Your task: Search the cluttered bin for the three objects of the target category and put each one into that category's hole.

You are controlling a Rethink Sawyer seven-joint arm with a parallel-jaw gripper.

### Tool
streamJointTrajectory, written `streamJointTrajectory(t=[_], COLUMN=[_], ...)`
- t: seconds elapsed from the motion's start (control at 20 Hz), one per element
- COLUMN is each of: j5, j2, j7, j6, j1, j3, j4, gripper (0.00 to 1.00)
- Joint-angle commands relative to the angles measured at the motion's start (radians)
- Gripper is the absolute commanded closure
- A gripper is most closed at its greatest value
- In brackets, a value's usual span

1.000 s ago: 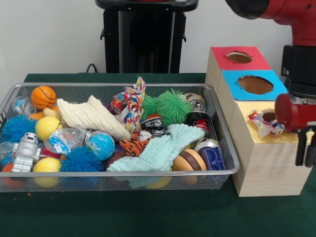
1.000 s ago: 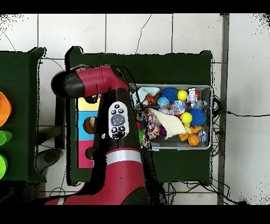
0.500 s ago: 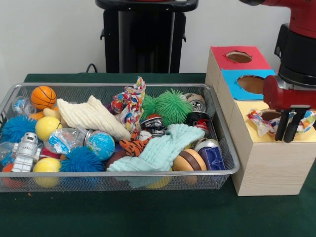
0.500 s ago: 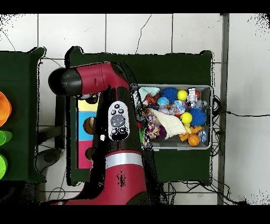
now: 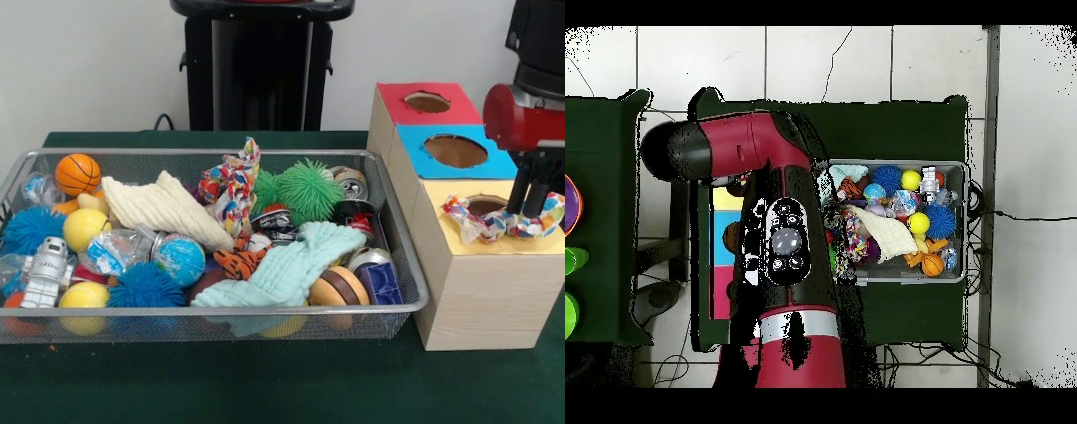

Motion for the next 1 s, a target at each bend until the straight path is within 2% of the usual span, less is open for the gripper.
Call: streamJointTrajectory(t=[0.05,0.2,0.3,0.55,0.85,1.0], j5=[0.004,-0.003,0.001,-0.015,-0.029,-0.018], j2=[-0.008,0.026,0.036,0.054,0.055,0.060], j7=[-0.051,-0.070,-0.060,-0.040,-0.016,-0.033], j6=[0.133,0.112,-0.040,-0.149,-0.147,-0.060], j1=[-0.040,-0.051,-0.076,-0.095,-0.085,-0.080], j3=[0.061,0.079,0.112,0.143,0.128,0.122], j4=[0.144,0.144,0.180,0.199,0.194,0.182], gripper=[1.00,1.00,1.00,1.00,1.00,1.00])
